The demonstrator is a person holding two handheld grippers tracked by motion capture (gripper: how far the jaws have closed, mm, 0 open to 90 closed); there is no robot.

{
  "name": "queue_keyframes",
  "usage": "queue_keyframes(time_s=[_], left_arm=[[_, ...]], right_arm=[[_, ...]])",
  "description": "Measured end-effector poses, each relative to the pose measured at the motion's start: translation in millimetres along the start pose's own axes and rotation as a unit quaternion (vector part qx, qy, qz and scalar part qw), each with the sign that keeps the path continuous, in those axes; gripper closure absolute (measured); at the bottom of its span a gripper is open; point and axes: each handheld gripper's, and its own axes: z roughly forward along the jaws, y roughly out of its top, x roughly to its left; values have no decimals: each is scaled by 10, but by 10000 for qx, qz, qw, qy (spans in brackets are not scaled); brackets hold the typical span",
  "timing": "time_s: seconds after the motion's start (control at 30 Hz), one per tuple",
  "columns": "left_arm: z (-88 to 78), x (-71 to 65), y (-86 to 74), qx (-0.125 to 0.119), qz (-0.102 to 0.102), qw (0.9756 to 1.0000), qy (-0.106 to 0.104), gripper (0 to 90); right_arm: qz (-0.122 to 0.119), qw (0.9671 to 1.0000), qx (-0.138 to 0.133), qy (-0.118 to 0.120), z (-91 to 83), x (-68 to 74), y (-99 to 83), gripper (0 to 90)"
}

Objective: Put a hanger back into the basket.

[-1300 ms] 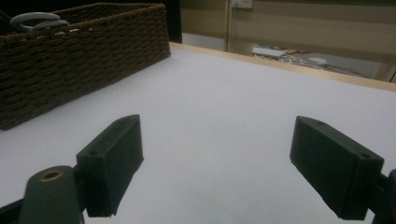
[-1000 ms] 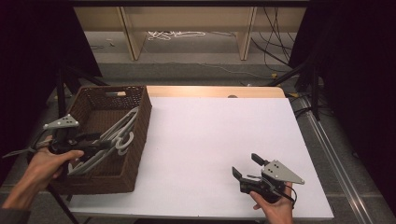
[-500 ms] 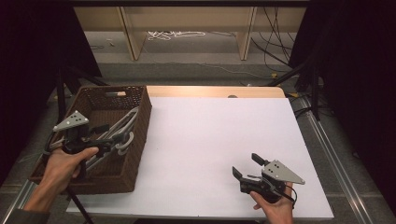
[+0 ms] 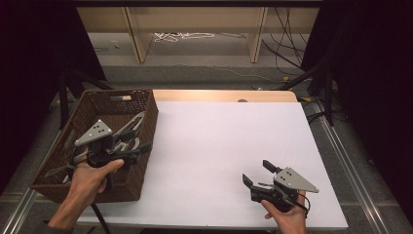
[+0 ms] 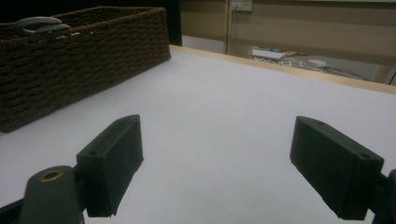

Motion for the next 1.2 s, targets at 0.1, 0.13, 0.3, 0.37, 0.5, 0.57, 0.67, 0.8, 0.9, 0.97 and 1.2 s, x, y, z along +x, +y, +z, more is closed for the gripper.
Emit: queue_keyframes(time_s=[0.1,0.13,0.3,0.37,0.5,0.57,0.67,0.8,0.9,0.97,1.2], left_arm=[[52,-66,25,-79,45,10000,40,211],[67,-83,28,-119,21,9999,9,207],[193,-200,37,-215,96,9997,-86,184],[250,-255,28,-224,183,9996,-70,177],[351,-343,3,-306,181,9992,-168,177],[396,-381,-14,-277,272,9991,-190,176],[467,-440,-42,-267,361,9987,-258,174],[535,-474,-49,-328,439,9982,-252,173],[581,-487,-61,-385,460,9978,-289,173],[604,-496,-89,-445,527,9972,-304,173],[650,-477,-253,-559,651,9960,-232,171]], right_arm=[[-2,10000,-12,6,2,3,1,177],[0,10000,3,10,-1,5,2,175],[7,10000,4,-14,-11,-6,8,158],[7,10000,-31,14,-4,-1,5,156],[-31,10000,-39,43,-4,10,5,156],[-27,10000,-40,46,-4,9,5,156],[-29,10000,-48,25,-11,4,8,157],[-44,10000,-33,23,-12,9,8,157],[-30,10000,-37,64,-6,17,6,157],[-28,10000,-44,69,-6,17,6,157],[-188,9997,-178,43,6,0,8,157]])
